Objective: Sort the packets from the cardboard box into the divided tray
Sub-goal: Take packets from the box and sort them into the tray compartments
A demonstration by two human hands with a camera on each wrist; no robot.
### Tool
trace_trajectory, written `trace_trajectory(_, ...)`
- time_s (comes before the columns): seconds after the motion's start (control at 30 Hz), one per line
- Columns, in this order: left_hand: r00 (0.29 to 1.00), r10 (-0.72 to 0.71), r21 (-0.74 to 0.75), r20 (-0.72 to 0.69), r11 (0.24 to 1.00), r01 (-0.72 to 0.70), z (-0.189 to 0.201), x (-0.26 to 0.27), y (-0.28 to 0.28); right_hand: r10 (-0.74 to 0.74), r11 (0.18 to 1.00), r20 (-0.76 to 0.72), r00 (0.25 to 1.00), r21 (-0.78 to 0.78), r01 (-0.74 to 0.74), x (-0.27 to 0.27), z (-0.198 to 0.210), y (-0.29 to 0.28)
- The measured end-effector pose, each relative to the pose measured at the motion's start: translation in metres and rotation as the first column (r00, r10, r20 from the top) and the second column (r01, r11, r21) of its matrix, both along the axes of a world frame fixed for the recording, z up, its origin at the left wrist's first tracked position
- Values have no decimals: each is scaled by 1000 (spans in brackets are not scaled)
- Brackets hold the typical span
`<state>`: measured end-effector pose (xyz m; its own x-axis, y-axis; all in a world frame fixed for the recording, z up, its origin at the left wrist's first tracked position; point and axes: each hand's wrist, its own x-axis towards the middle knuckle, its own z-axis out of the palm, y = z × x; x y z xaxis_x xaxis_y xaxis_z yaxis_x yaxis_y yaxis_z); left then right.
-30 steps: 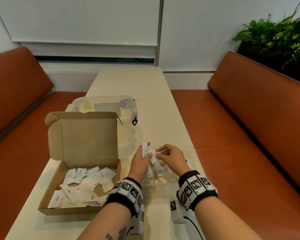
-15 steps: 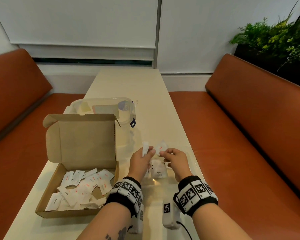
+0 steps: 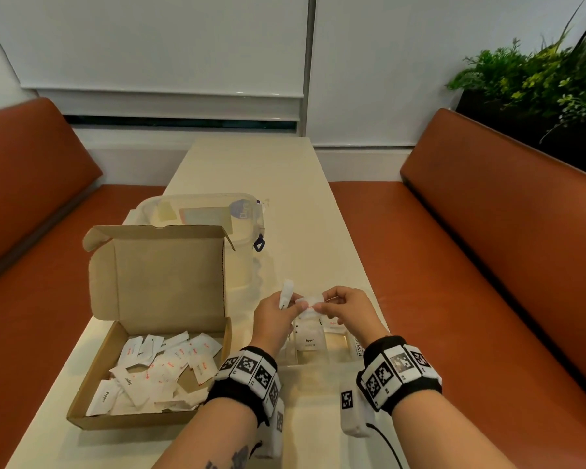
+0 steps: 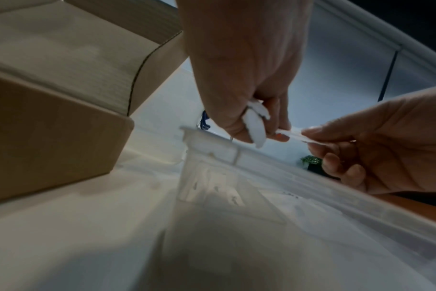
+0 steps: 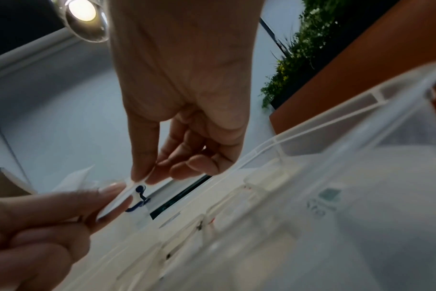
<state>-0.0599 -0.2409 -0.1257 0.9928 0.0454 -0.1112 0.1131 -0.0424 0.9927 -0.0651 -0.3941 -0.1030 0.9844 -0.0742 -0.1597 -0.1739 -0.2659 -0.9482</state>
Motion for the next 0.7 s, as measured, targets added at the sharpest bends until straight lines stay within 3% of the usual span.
trace_trajectory(0.17, 1000, -9, 20, -21, 1000, 10, -7, -1, 0, 109, 976, -19, 994, -189, -111, 1, 1, -4)
trace_trajectory(0.27, 999, 26, -18, -27, 999, -27, -10, -3, 1, -39, 949, 18, 999, -312, 43, 4, -4, -11)
trace_trajectory(0.33, 996, 61, -83, -62, 994, -66, -10, -2, 3, -133, 887, 25, 991, -443, 131, 5, -10, -20)
trace_trajectory(0.43, 993, 72, -165, -90, 983, -86, -11, -2, 5, -173, 813, -1, 985, -565, 142, 4, -21, -28)
trace_trajectory(0.7, 994, 42, -183, -99, 981, -60, -13, -6, 3, -104, 595, 5, 995, -801, 66, 3, -31, -13)
